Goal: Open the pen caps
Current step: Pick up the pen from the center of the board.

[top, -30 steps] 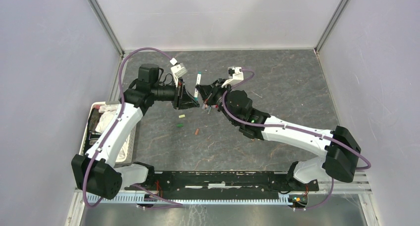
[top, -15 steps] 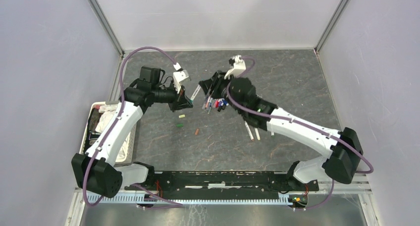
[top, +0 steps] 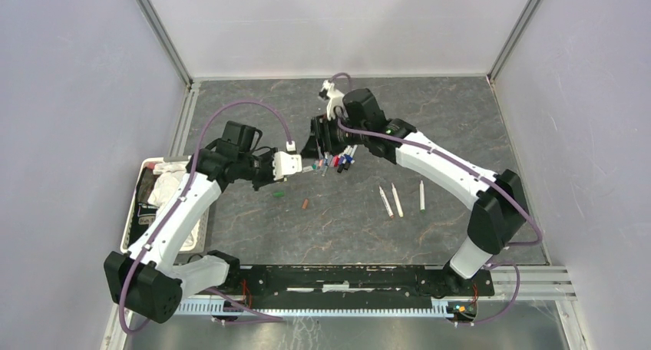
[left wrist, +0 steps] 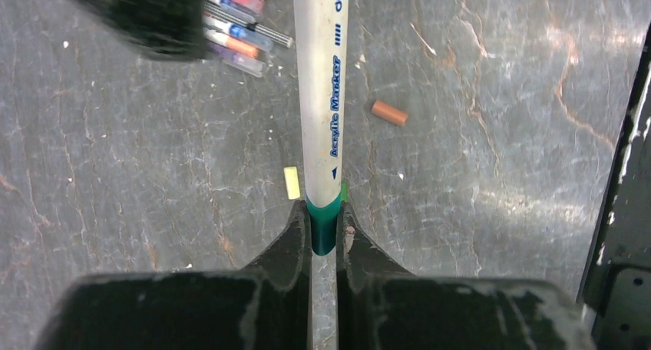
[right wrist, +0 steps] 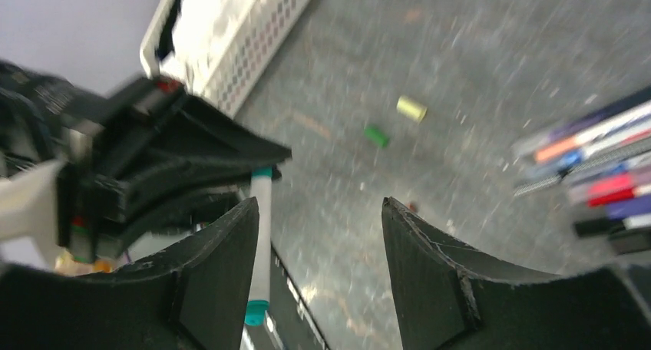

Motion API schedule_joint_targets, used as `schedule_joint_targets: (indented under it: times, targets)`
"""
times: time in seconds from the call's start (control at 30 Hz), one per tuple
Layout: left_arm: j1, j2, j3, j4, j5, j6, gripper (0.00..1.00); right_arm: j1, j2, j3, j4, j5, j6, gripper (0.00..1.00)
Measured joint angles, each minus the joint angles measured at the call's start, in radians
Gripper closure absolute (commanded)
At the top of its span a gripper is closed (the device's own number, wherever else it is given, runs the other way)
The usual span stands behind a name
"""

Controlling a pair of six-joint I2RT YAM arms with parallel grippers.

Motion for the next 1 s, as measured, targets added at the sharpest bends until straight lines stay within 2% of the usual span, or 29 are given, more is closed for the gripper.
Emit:
schedule_joint_targets:
  times: [0.2, 0.6, 1.0]
  targets:
    - [-0.036, 0.0, -0.012, -0.042, -0.052, 0.09, 0.98, 0.008, 0.039, -0.077, -0.028, -0.168, -0.003, 0.35]
    - [-0.073, 0.007, -0.026, -0.069, -0.106, 0.161, 0.98, 0.068, 0.121, -0.084, 0.041, -0.31, 0.026, 0.37]
    - [-0.079, 0.02, -0.027, -0.076, -0.122, 0.178, 0.96, 0.076, 0.159, -0.095, 0.074, -0.358, 0.045, 0.62]
